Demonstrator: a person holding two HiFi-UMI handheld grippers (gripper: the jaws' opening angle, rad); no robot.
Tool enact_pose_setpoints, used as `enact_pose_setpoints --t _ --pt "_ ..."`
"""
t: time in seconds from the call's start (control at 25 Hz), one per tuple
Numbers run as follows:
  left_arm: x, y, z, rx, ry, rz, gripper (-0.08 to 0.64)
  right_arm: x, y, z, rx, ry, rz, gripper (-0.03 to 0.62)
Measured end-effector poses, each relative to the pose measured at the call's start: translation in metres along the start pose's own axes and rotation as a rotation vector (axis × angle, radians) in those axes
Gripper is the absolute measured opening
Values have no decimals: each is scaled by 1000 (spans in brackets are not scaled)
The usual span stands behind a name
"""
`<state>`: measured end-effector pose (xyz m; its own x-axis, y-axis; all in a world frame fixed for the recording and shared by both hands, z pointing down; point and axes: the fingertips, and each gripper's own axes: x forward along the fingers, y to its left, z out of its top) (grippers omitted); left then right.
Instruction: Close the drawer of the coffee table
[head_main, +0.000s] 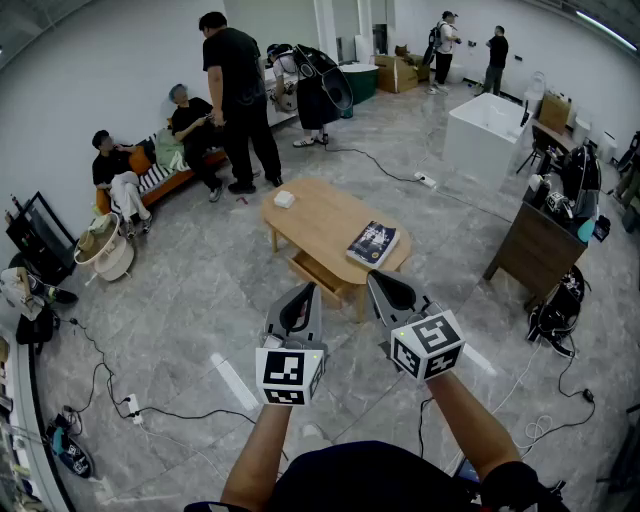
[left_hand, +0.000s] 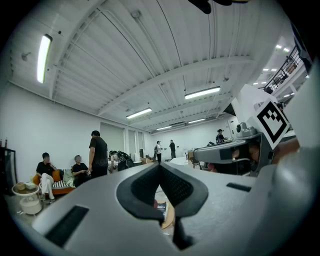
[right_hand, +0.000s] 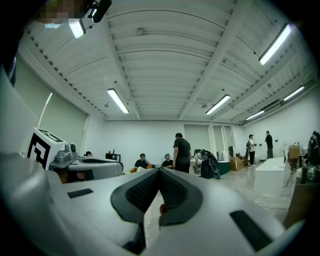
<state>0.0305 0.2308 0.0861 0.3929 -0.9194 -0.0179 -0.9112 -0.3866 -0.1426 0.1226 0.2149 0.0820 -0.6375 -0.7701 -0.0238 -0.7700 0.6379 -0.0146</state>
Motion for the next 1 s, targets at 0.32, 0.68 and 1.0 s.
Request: enact_pose_setpoints --t 0.32,0.68,1.0 --pt "-4 -7 -3 -15 3 6 2 -9 -1 -4 30 -11 3 11" --pt "-15 -16 -6 -53 6 20 2 -24 2 -7 27 -7 18 11" --pt "-20 -8 -5 -63 11 28 2 -21 10 -2 35 -18 24 11"
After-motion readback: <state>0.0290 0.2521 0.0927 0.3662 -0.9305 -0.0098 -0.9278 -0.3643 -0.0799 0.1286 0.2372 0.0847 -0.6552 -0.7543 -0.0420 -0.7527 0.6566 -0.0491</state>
